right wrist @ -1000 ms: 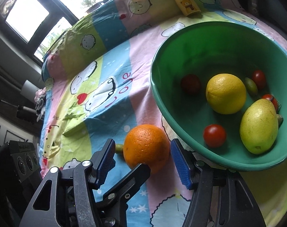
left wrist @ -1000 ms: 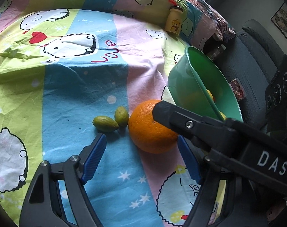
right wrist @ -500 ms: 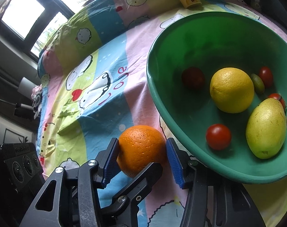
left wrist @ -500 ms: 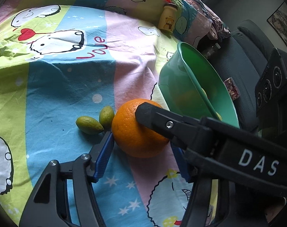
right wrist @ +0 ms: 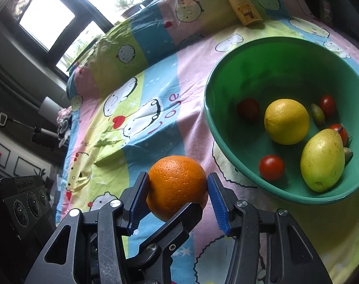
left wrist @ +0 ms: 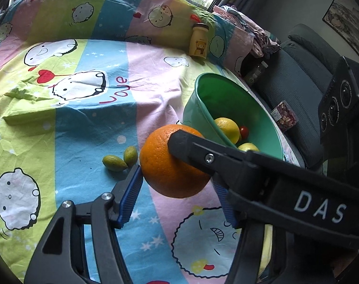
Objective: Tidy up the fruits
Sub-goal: 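Close the right tool around the orange and lift it, then carry the orange in the right tool into the green bowl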
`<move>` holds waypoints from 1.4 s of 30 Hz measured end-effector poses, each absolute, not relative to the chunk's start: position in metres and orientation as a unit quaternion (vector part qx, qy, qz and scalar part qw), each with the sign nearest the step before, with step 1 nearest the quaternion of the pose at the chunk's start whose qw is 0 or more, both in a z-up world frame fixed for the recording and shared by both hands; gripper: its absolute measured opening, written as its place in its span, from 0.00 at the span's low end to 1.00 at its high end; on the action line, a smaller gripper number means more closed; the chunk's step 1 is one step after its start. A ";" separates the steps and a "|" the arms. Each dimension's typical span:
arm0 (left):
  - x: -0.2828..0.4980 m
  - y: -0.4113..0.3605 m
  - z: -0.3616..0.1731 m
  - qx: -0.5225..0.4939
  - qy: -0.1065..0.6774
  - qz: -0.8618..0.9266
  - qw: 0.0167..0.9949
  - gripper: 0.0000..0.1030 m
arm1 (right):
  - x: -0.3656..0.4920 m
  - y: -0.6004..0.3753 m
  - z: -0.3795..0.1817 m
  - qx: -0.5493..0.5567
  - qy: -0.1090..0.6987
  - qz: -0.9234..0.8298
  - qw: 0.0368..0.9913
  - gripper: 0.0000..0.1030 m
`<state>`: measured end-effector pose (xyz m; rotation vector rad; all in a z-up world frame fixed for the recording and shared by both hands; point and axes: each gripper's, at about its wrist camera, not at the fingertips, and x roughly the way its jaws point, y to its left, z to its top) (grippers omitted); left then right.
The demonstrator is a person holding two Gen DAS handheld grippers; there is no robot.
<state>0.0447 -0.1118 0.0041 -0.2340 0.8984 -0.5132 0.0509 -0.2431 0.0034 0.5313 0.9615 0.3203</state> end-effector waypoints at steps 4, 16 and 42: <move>0.039 -0.119 0.023 -0.093 0.397 -0.249 0.879 0.59 | 0.042 -0.252 0.020 0.256 0.421 0.166 0.854 0.52; 0.057 -0.184 0.048 -0.026 0.369 -0.286 0.884 0.59 | 0.043 -0.314 0.034 0.315 0.357 0.141 0.868 0.52; 0.095 -0.263 0.012 0.007 0.428 -0.349 0.833 0.59 | 0.056 -0.391 -0.012 0.409 0.390 0.025 0.825 0.52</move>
